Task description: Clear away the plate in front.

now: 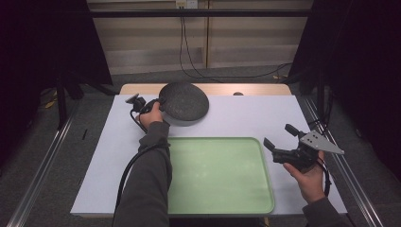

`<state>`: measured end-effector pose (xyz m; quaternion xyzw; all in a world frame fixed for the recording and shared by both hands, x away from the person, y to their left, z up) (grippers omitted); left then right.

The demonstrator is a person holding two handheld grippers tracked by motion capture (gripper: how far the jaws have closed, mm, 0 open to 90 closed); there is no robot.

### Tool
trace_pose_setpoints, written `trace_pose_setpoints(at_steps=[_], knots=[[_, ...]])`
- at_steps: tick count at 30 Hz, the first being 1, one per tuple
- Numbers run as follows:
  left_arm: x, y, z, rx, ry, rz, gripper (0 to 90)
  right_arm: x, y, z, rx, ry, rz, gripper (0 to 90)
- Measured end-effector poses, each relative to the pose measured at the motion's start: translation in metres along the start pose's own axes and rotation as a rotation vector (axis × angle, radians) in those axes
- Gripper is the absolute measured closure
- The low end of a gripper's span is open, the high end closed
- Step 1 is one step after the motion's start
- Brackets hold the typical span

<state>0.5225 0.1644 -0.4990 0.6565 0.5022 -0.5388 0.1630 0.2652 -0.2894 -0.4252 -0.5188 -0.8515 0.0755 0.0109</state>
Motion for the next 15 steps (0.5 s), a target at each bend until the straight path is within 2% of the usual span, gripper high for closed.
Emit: trace_pose_setpoints(at_steps=[2, 3, 5, 7, 9, 15], knots=[[-0.002, 0.000, -0.001, -0.001, -0.014, -0.005, 85.2, 0.000, 0.001, 0.000, -0.002, -0.002, 0.000, 3.2], [-0.002, 0.000, -0.001, 0.005, 0.002, 0.000, 85.2, 0.000, 0.001, 0.000, -0.002, 0.005, 0.007, 2.4], [-0.004, -0.001, -0.002, 0.003, 0.000, 0.002, 85.1, 0.000, 0.001, 0.000, -0.004, 0.004, 0.005, 2.6], [-0.004, -0.003, -0.004, 0.024, 0.007, -0.001, 85.2, 0.000, 0.001, 0.000, -0.002, 0.004, 0.010, 2.6], [-0.006, -0.003, -0.005, 0.008, -0.021, 0.015, 85.2, 0.000, 0.000, 0.000, -0.005, 0.008, 0.011, 2.5], [-0.011, -0.006, -0.009, 0.032, -0.015, 0.038, 85.2, 0.000, 0.001, 0.000, -0.006, 0.004, 0.015, 2.3]])
Point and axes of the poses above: each handheld gripper's, and its own axes: y roughly forward along the jaws, z roughly out of its underside, x roughly to its left, the point moved 1 cm from there along y, roughly forward along the jaws, and after that the axes turned 5 degrees about -y, right-handed, at the moved point
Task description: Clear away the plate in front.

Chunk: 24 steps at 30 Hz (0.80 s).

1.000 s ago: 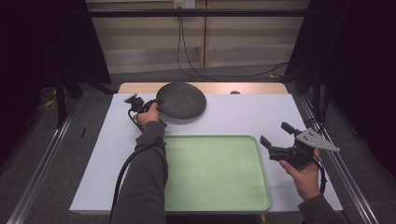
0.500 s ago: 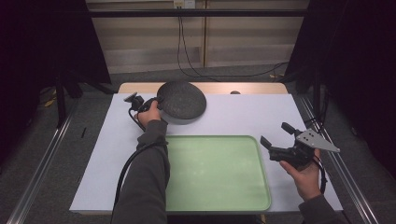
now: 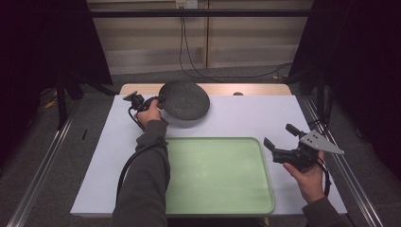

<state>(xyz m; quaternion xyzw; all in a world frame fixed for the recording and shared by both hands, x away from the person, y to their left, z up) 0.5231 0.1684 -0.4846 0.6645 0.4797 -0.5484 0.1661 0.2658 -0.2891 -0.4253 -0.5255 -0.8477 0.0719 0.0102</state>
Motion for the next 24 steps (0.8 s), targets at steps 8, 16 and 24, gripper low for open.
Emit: trace_pose_setpoints(at_steps=[8, 16, 24], knots=[[-0.009, -0.009, -0.007, 0.040, 0.027, 0.020, 85.0, 0.000, 0.000, 0.000, -0.002, 0.001, -0.003, 2.2], [-0.026, -0.018, -0.014, 0.103, 0.127, 0.039, 85.3, 0.001, 0.001, 0.000, -0.003, -0.005, -0.008, 1.9], [-0.032, -0.029, -0.020, 0.127, 0.168, 0.044, 85.5, 0.002, 0.001, 0.000, -0.003, -0.009, -0.007, 1.1]])
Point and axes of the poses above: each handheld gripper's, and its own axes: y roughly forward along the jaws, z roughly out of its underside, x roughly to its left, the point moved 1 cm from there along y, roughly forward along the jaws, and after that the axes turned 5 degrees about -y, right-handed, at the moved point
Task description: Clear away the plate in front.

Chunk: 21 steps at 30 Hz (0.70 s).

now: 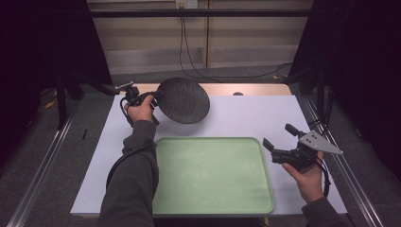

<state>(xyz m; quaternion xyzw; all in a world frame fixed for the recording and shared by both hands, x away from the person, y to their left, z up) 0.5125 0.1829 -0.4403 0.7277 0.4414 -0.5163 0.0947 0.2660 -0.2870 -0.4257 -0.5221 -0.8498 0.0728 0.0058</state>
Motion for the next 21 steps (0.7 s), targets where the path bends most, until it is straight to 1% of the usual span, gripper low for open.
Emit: trace_pose_setpoints(at_steps=[1, 2, 3, 4, 6, 7, 9, 10, 11, 12, 13, 14, 15, 16, 18, 19, 20, 21], knots=[[-0.001, -0.001, 0.000, 0.006, 0.010, 0.007, 85.4, 0.000, 0.000, 0.000, -0.001, 0.001, -0.001, 0.9], [-0.002, -0.002, -0.001, 0.003, 0.012, 0.005, 85.4, 0.001, 0.000, 0.000, 0.005, -0.003, -0.002, 0.4], [-0.003, -0.006, -0.001, 0.021, 0.041, -0.005, 85.4, 0.001, 0.001, 0.000, 0.012, -0.005, -0.001, 0.0], [-0.004, -0.006, -0.001, 0.014, 0.047, 0.001, 85.4, 0.001, 0.001, 0.001, 0.011, -0.010, -0.001, 0.0], [-0.005, -0.008, -0.001, 0.018, 0.048, 0.003, 85.3, 0.001, 0.001, 0.001, 0.018, -0.013, -0.002, 0.0], [-0.007, -0.011, -0.002, 0.017, 0.073, 0.006, 85.3, 0.002, 0.001, 0.001, 0.018, -0.006, -0.002, 0.0], [-0.008, -0.013, -0.002, 0.018, 0.072, 0.008, 84.9, 0.002, 0.002, 0.001, 0.018, -0.010, -0.007, 0.0], [-0.010, -0.014, -0.002, 0.024, 0.082, -0.017, 84.9, 0.002, 0.002, 0.001, 0.018, -0.010, -0.007, 0.0], [-0.008, -0.017, -0.003, 0.046, 0.103, 0.007, 84.9, 0.002, 0.002, 0.001, 0.020, -0.008, -0.010, 0.0], [-0.009, -0.018, -0.003, 0.052, 0.099, 0.007, 85.0, 0.002, 0.002, 0.002, 0.018, -0.009, -0.020, 0.0], [-0.010, -0.019, -0.003, 0.048, 0.110, 0.008, 85.0, 0.002, 0.002, 0.002, 0.018, -0.009, -0.020, 0.0], [-0.012, -0.020, -0.003, 0.053, 0.104, 0.016, 85.0, 0.003, 0.003, 0.002, 0.018, -0.009, -0.016, 0.0], [-0.013, -0.021, -0.003, 0.067, 0.110, 0.015, 85.0, 0.003, 0.003, 0.002, 0.020, -0.005, -0.022, 0.0], [-0.014, -0.022, -0.003, 0.066, 0.114, 0.012, 85.1, 0.003, 0.003, 0.002, 0.021, -0.008, -0.021, 0.0], [-0.017, -0.024, -0.003, 0.072, 0.109, 0.027, 85.7, 0.004, 0.004, 0.002, 0.028, -0.011, -0.018, 0.0], [-0.018, -0.024, -0.003, 0.081, 0.124, 0.028, 85.9, 0.004, 0.004, 0.003, 0.028, -0.013, -0.019, 0.0], [-0.020, -0.025, -0.003, 0.095, 0.128, 0.032, 85.9, 0.004, 0.004, 0.003, 0.028, -0.013, -0.019, 0.0], [-0.022, -0.026, -0.003, 0.099, 0.130, 0.023, 86.1, 0.004, 0.005, 0.003, 0.028, -0.012, -0.025, 0.0]])
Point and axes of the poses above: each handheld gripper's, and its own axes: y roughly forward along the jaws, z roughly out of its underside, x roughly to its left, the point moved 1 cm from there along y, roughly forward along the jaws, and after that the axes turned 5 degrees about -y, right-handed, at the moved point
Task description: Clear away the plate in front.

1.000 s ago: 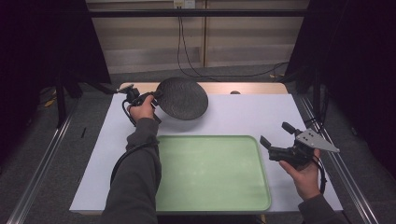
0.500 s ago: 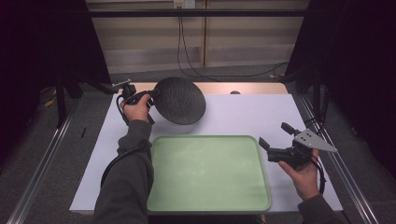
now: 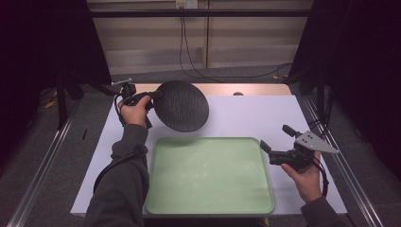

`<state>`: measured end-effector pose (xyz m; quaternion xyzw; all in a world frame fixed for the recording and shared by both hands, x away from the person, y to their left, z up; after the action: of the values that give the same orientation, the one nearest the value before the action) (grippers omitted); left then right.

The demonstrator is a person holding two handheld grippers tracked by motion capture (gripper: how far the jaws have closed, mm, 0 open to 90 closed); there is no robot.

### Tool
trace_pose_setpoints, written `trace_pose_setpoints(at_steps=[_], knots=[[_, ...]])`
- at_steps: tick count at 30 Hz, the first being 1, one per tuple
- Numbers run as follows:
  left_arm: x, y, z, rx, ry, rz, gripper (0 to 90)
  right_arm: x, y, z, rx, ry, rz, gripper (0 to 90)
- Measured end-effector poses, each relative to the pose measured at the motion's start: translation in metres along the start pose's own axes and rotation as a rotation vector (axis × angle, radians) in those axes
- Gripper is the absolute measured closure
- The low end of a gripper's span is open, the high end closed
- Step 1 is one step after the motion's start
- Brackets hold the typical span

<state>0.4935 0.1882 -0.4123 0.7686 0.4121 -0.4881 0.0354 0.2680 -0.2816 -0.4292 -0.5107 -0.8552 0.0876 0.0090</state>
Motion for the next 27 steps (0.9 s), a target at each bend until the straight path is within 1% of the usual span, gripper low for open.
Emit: trace_pose_setpoints(at_steps=[1, 2, 3, 4, 5, 8, 9, 10, 11, 13, 15, 17, 18, 20, 23, 25, 26, 27], knots=[[-0.002, 0.000, 0.000, -0.001, 0.007, 0.017, 86.1, 0.000, 0.000, 0.000, 0.001, -0.003, -0.001, 0.0], [-0.004, -0.001, 0.001, 0.011, 0.025, 0.019, 86.1, 0.000, 0.000, 0.000, 0.001, -0.002, 0.002, 0.0], [-0.006, -0.002, 0.001, 0.011, 0.027, 0.026, 86.1, 0.000, 0.000, 0.000, 0.002, 0.003, -0.003, 0.0], [-0.008, -0.003, 0.001, 0.026, 0.041, 0.029, 86.1, 0.000, 0.000, 0.000, 0.003, 0.000, 0.003, 0.0], [-0.010, -0.003, 0.002, 0.028, 0.041, 0.031, 86.1, 0.000, 0.000, 0.000, 0.003, 0.000, 0.003, 0.0], [-0.015, -0.005, 0.003, 0.059, 0.052, 0.062, 86.1, 0.001, 0.001, 0.001, 0.003, -0.005, -0.005, 0.0], [-0.016, -0.005, 0.004, 0.064, 0.051, 0.057, 86.2, 0.001, 0.001, 0.001, 0.005, -0.007, -0.010, 0.0], [-0.019, -0.006, 0.005, 0.078, 0.063, 0.067, 86.4, 0.001, 0.001, 0.001, 0.004, -0.009, -0.010, 0.0], [-0.019, -0.006, 0.005, 0.078, 0.063, 0.067, 86.5, 0.001, 0.001, 0.001, 0.004, -0.009, -0.010, 0.0], [-0.022, -0.007, 0.006, 0.097, 0.072, 0.073, 86.6, 0.001, 0.000, 0.001, 0.005, -0.008, -0.009, 0.0], [-0.025, -0.008, 0.008, 0.111, 0.089, 0.088, 86.5, 0.001, 0.000, 0.001, 0.003, -0.010, -0.010, 0.0], [-0.028, -0.009, 0.010, 0.119, 0.095, 0.093, 86.4, 0.001, 0.000, 0.001, 0.003, -0.009, -0.007, 0.0], [-0.029, -0.010, 0.011, 0.130, 0.106, 0.090, 86.4, 0.001, 0.000, 0.001, 0.005, -0.011, -0.010, 0.0], [-0.031, -0.011, 0.013, 0.139, 0.114, 0.098, 86.5, 0.001, 0.000, 0.001, 0.004, -0.010, -0.008, 0.0], [-0.032, -0.013, 0.017, 0.154, 0.117, 0.105, 86.4, 0.001, 0.000, 0.001, 0.005, -0.008, -0.010, 0.0], [-0.033, -0.014, 0.019, 0.170, 0.123, 0.116, 86.3, 0.001, 0.000, 0.001, 0.008, -0.016, -0.023, 0.0], [-0.034, -0.015, 0.021, 0.172, 0.128, 0.114, 86.3, 0.002, 0.001, 0.001, 0.006, -0.018, -0.020, 0.0], [-0.034, -0.016, 0.022, 0.184, 0.124, 0.122, 86.3, 0.002, 0.001, 0.001, 0.009, -0.019, -0.020, 0.0]])
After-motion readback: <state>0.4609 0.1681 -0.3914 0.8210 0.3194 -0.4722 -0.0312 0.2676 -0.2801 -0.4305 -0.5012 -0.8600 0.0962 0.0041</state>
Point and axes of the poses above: each handheld gripper's, and its own axes: y roughly forward along the jaws, z roughly out of its underside, x roughly to its left, the point moved 1 cm from there along y, roughly forward along the jaws, and after that the axes turned 5 degrees about -y, right-handed, at the moved point
